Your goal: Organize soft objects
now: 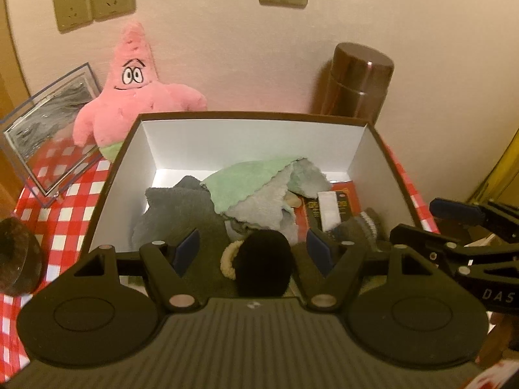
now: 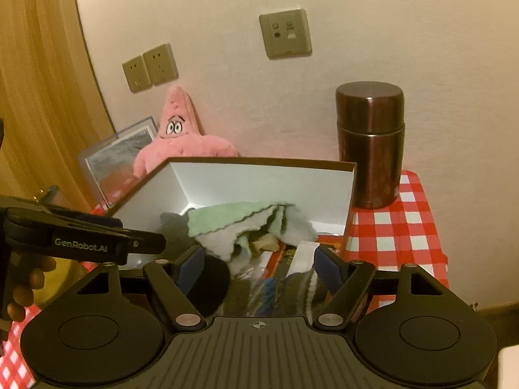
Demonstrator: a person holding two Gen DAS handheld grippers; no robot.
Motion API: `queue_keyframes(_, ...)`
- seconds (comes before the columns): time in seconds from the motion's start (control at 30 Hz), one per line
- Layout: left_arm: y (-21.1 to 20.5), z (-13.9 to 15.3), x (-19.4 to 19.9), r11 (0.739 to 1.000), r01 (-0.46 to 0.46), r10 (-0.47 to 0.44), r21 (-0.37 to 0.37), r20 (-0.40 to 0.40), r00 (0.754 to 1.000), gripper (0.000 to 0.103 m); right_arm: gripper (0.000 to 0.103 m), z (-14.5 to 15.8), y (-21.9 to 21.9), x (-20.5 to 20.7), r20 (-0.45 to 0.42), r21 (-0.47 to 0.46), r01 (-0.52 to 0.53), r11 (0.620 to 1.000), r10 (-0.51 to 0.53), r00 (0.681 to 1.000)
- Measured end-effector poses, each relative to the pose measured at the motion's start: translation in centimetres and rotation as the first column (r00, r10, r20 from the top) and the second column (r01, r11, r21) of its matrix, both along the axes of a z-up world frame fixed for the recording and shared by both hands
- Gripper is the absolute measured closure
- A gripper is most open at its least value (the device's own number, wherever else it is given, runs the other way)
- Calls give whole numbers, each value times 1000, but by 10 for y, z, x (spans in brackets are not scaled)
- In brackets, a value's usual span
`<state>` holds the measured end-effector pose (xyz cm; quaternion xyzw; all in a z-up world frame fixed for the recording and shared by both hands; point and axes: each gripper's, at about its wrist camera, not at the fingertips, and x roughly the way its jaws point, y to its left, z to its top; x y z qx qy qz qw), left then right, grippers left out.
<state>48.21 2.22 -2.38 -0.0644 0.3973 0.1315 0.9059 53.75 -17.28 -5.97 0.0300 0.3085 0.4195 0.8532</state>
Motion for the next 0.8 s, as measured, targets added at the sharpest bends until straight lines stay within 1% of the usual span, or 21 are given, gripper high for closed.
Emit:
queue_keyframes(0.1, -8, 12, -20, 1000, -4, 4, 6, 27, 1000, 25, 26, 7, -10, -13, -4, 24, 9, 1000, -9, 1000)
queue_keyframes(0.23, -20, 26, -50, 1000, -4, 3, 21, 58, 998, 23, 25, 14, -24, -33, 2, 24, 25, 999, -25, 1000)
queue_keyframes(0.5, -44, 43, -117, 996, -45, 37, 76, 102, 994, 17, 23, 23, -51, -81, 54, 24, 82, 996, -83, 995)
queue_keyframes(0.6, -48, 48, -142, 996, -54, 46, 70, 112, 993, 17, 22, 24, -61, -100, 78, 36, 81, 996, -84, 993)
queue_keyframes(0.67, -50, 52, -158, 996, -58, 51, 61, 111, 993, 17, 22, 25, -67, -111, 62, 47, 87, 995, -89, 994)
queue_keyframes(0.8, -56, 57, -186, 996, -50, 42, 75, 109, 993, 17, 22, 29, -81, -134, 19, 85, 80, 993, -82, 996)
